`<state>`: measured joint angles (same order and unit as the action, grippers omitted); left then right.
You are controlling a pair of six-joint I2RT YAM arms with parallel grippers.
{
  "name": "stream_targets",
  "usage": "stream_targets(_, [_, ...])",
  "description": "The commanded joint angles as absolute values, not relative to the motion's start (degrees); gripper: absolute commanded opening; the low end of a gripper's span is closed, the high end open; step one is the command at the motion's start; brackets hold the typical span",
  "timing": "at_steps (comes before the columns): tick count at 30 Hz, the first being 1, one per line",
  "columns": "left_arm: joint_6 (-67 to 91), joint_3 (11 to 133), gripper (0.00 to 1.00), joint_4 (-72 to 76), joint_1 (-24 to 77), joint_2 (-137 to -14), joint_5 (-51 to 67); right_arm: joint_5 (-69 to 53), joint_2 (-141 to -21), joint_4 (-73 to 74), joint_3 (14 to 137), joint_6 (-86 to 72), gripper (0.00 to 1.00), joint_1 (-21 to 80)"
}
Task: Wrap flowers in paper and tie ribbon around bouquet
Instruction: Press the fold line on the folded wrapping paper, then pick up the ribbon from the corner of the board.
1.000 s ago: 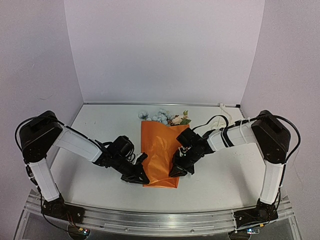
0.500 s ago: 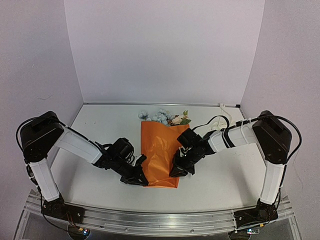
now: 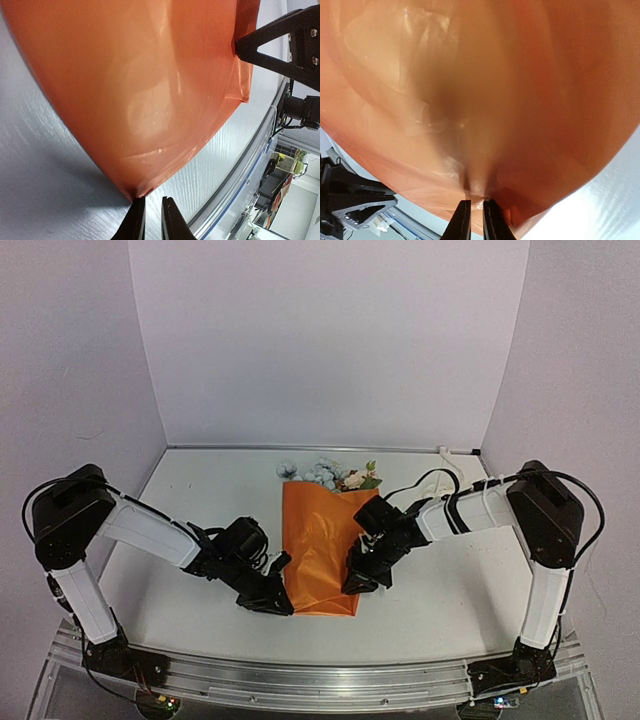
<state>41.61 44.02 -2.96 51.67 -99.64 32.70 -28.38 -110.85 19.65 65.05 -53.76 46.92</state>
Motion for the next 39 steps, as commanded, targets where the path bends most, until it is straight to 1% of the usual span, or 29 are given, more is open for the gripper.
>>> stream_targets(1, [39.7, 50.2, 0.22, -8.6, 51.8, -94.7, 30.9, -26.1, -106.6, 28.3, 68.5, -50.3, 0.11, 46.7])
stream_targets(6, [38.8, 55.2, 0.26, -12.2, 49.2, -93.2, 25.6, -26.8, -103.7, 32.4, 71.3, -48.0, 0.15, 46.7])
stream_targets(9, [38.3, 56.8, 0.27, -13.1, 46.0, -93.9, 23.6, -26.8, -102.6, 34.3, 72.6, -46.8, 0.18, 46.7])
stream_targets(12, [36.4, 59.0, 0.26, -13.5, 43.9, -95.9, 24.1, -26.2, -101.7, 35.7, 73.2, -45.9, 0.19, 46.7])
stream_targets(18, [33.7, 63.8, 0.24, -14.6, 43.4, -98.8, 25.9, -24.8, -99.4, 39.0, 73.7, -43.5, 0.21, 46.1])
stream_targets(20, [33.4, 64.2, 0.24, -14.7, 43.4, -98.6, 25.6, -23.9, -97.8, 39.8, 72.9, -42.9, 0.25, 44.7])
stream_targets(24, [33.1, 64.8, 0.25, -14.7, 43.5, -98.4, 25.3, -21.8, -94.9, 40.7, 71.0, -41.9, 0.37, 39.3])
stream_targets(27, [32.7, 65.3, 0.25, -14.9, 43.5, -98.3, 24.8, -17.4, -93.1, 42.0, 70.4, -38.9, 0.5, 34.5])
stream_targets(31, [32.1, 66.1, 0.26, -15.4, 43.4, -98.4, 25.0, -10.1, -93.8, 42.1, 72.1, -37.3, 0.64, 28.0])
stream_targets(34, [31.7, 66.7, 0.26, -15.8, 43.5, -98.4, 24.9, -6.2, -97.1, 42.1, 75.8, -36.6, 0.68, 23.6])
stream_targets(39, [31.0, 67.9, 0.26, -16.9, 43.4, -98.5, 24.2, -5.7, -104.8, 41.7, 82.8, -34.0, 0.68, 18.1])
